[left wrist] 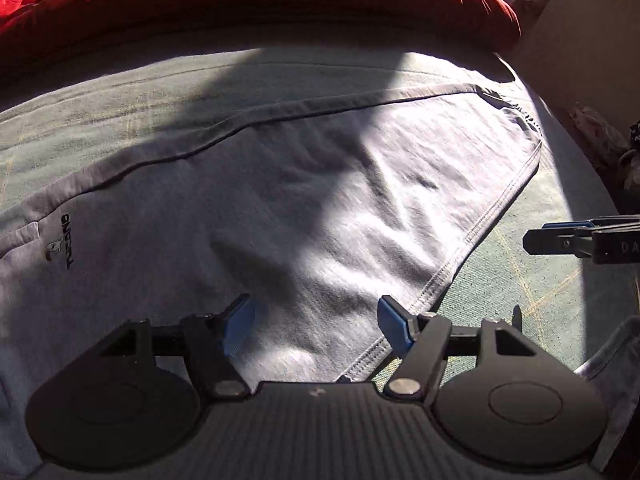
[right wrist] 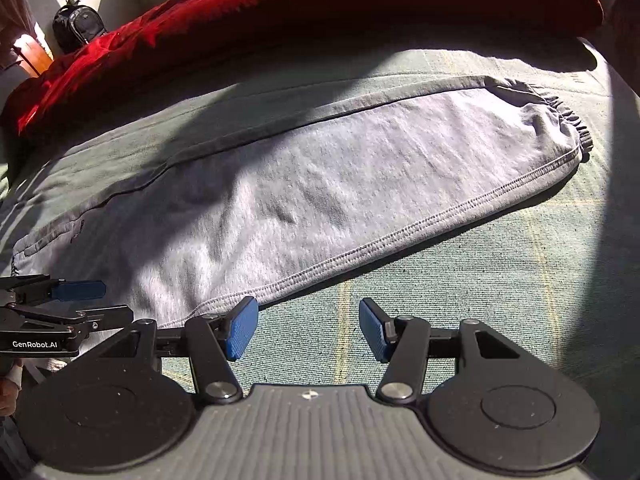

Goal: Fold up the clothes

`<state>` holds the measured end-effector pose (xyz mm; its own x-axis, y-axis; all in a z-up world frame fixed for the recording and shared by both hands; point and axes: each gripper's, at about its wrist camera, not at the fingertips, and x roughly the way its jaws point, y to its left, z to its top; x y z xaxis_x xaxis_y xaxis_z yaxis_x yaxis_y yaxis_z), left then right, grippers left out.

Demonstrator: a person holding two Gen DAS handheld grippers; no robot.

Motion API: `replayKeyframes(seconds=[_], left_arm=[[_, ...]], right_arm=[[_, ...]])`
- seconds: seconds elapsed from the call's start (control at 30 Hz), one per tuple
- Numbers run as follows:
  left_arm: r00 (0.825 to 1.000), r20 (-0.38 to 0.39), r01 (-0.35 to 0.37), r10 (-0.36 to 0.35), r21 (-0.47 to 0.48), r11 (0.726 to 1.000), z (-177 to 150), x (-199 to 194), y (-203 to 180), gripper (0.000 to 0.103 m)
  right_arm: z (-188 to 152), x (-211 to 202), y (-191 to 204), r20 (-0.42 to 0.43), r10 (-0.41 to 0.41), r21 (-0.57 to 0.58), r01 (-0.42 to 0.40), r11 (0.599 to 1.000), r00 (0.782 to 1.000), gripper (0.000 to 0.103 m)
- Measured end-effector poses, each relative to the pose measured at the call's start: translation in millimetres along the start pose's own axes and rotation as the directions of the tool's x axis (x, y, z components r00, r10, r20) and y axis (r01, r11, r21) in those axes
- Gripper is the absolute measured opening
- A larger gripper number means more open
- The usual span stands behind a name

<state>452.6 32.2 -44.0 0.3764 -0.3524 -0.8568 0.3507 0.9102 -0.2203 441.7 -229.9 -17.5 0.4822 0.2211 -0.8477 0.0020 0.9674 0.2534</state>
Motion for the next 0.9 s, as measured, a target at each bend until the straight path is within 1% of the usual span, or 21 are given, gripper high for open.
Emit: replayKeyframes(seconds=[0.03, 0.1, 0.13, 0.2, 0.27, 0.3, 0.33, 0.37, 0.4, 0.5, 0.57, 0.63, 0.67, 0.8, 0.9], left_arm=[[1.0, 0.013, 0.013, -0.013, -0.008, 1.0, 3.0, 0.9, -0.5, 0.067], [0.998, 0.026, 0.048, -0.049, 0.016, 0.999, 4.7, 3.9, -9.2, 0.068], [0.997, 0.027, 0.066, -0.068, 0.05, 0.997, 3.6, 7.1, -17.1, 0.068], [0.995, -0.006, 0.097, -0.097, 0.156, 0.983, -0.6, 17.7, -36.4, 0.068], [0.992, -0.057, 0.126, -0.114, 0.268, 0.955, -7.0, 28.9, -53.9, 0.068], [0.99, -0.087, 0.132, -0.109, 0.337, 0.932, -12.3, 35.8, -63.9, 0.069], [0.992, -0.088, 0.119, -0.092, 0.381, 0.917, -16.6, 39.0, -70.6, 0.069], [0.993, -0.084, 0.115, -0.089, 0.403, 0.908, -18.4, 39.4, -73.5, 0.071], [0.993, -0.082, 0.115, -0.089, 0.42, 0.9, -19.9, 39.4, -75.3, 0.072], [0.988, -0.098, 0.148, -0.118, 0.402, 0.904, -16.9, 37.9, -69.9, 0.073], [0.985, -0.105, 0.164, -0.134, 0.383, 0.909, -14.5, 37.6, -65.9, 0.073], [0.984, -0.11, 0.172, -0.14, 0.37, 0.913, -14.0, 37.3, -64.2, 0.073], [0.984, -0.112, 0.171, -0.14, 0.37, 0.913, -14.0, 37.3, -64.1, 0.073], [0.984, -0.115, 0.168, -0.134, 0.376, 0.911, -15.9, 37.5, -64.2, 0.073], [0.983, -0.12, 0.175, -0.14, 0.369, 0.913, -15.0, 36.1, -63.3, 0.074]], right_arm=[[1.1, 0.0, 0.3, 0.006, 0.01, 0.002, -0.01, 1.0, 1.0, 0.061], [4.0, 2.2, 1.6, 0.014, 0.025, 0.001, -0.025, 1.0, 1.0, 0.061], [6.0, 4.0, 2.4, 0.016, 0.031, 0.003, -0.031, 1.0, 0.999, 0.061], [11.2, 9.2, 2.3, 0.015, 0.065, 0.017, -0.066, 0.998, 0.998, 0.061], [16.9, 16.5, 2.7, 0.004, 0.118, 0.035, -0.118, 0.992, 0.993, 0.061], [19.8, 20.9, 3.9, -0.009, 0.155, 0.04, -0.155, 0.987, 0.988, 0.061], [22.3, 25.7, 5.6, -0.022, 0.196, 0.05, -0.195, 0.98, 0.98, 0.061], [24.6, 31.0, 7.9, -0.035, 0.242, 0.065, -0.24, 0.969, 0.97, 0.061], [26.9, 36.2, 10.3, -0.046, 0.287, 0.08, -0.283, 0.956, 0.957, 0.062], [32.1, 55.7, 18.1, -0.079, 0.391, 0.126, -0.38, 0.916, 0.917, 0.064], [34.3, 71.8, 22.6, -0.112, 0.419, 0.154, -0.401, 0.903, 0.901, 0.065], [34.7, 85.5, 23.8, -0.144, 0.427, 0.187, -0.399, 0.898, 0.893, 0.065], [34.8, 87.5, 20.5, -0.15, 0.419, 0.193, -0.389, 0.901, 0.895, 0.065], [37.3, 81.2, -3.2, -0.146, 0.335, 0.172, -0.309, 0.935, 0.931, 0.064], [47.5, 62.2, -33.8, -0.114, 0.291, 0.171, -0.27, 0.947, 0.95, 0.064]])
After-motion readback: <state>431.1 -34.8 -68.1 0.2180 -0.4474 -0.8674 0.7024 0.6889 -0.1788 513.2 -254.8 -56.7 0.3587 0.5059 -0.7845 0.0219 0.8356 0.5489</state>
